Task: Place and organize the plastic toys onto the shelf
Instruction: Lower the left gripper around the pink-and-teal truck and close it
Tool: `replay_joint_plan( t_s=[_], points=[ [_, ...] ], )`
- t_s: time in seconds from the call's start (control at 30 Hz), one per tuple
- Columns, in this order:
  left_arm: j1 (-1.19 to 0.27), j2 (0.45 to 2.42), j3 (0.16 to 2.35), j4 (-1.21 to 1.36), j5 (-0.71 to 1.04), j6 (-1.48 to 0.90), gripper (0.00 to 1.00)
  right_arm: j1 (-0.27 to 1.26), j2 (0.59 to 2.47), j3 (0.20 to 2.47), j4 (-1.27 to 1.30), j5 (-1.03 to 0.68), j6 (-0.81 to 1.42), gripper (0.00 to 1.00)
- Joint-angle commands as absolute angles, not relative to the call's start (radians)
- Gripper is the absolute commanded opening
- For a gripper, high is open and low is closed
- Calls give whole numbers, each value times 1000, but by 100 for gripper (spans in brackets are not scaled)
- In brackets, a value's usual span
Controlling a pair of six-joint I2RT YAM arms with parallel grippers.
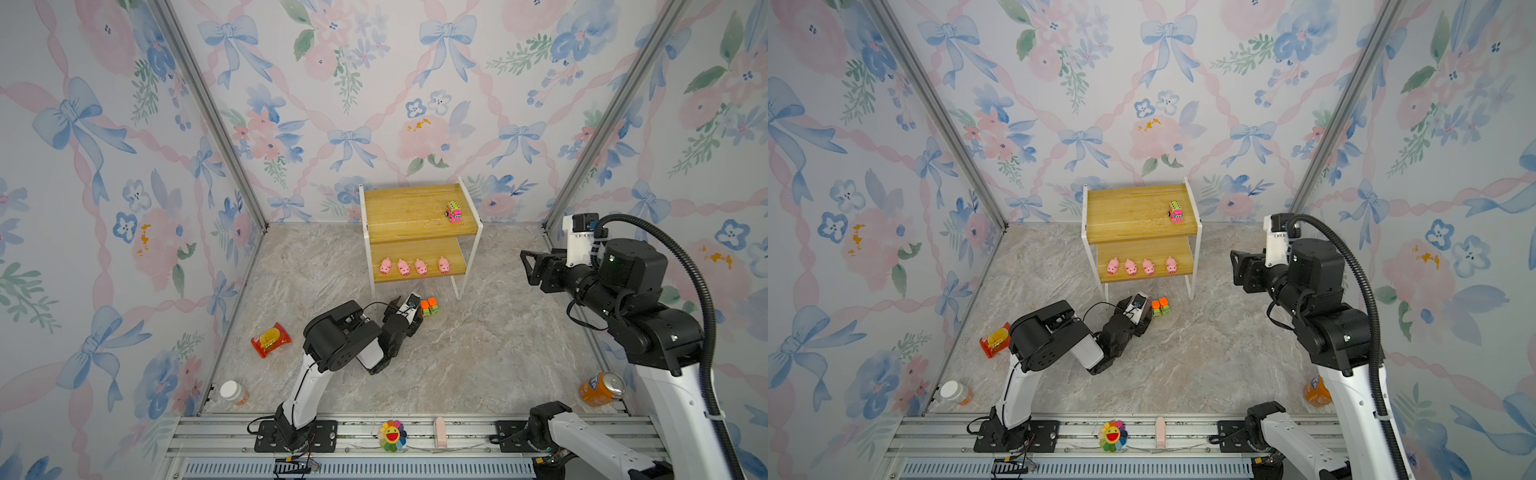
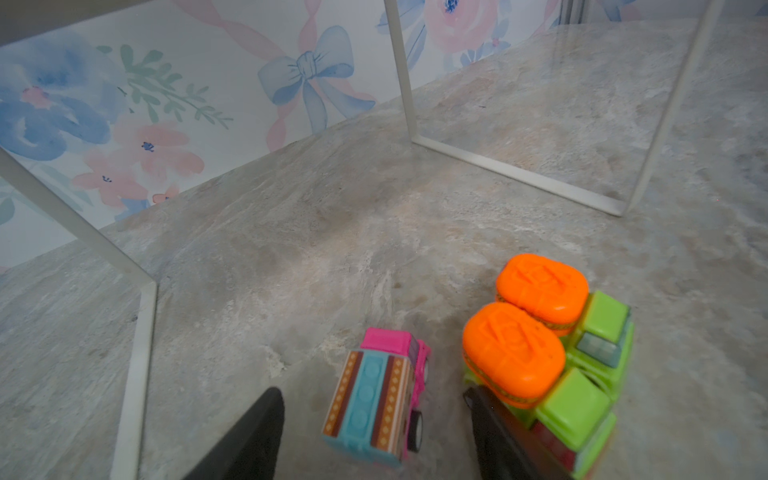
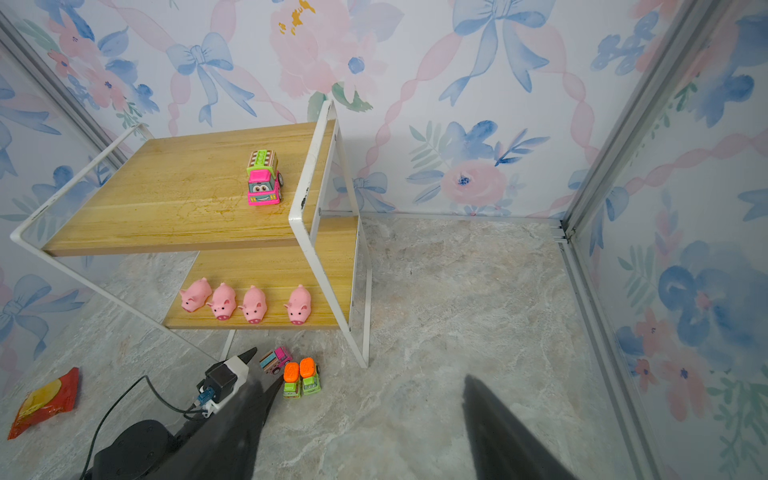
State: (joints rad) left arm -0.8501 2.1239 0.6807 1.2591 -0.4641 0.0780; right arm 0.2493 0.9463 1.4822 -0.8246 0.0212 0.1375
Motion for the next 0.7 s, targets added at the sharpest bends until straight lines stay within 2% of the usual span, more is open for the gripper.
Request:
replay_joint_plan(
  t_s=[0.0,0.2,0.67],
  points=[
    [-838,2139,684,1243,-460,58,77,239,939,1467,-802,8,125,77],
    [-822,2132,688,1216,-418,46,79,232,934,1454,-794,8,125,78],
    [-818,2132,719,1154,-388,56,62,219,925,1443,-793,7,121,78]
  ],
)
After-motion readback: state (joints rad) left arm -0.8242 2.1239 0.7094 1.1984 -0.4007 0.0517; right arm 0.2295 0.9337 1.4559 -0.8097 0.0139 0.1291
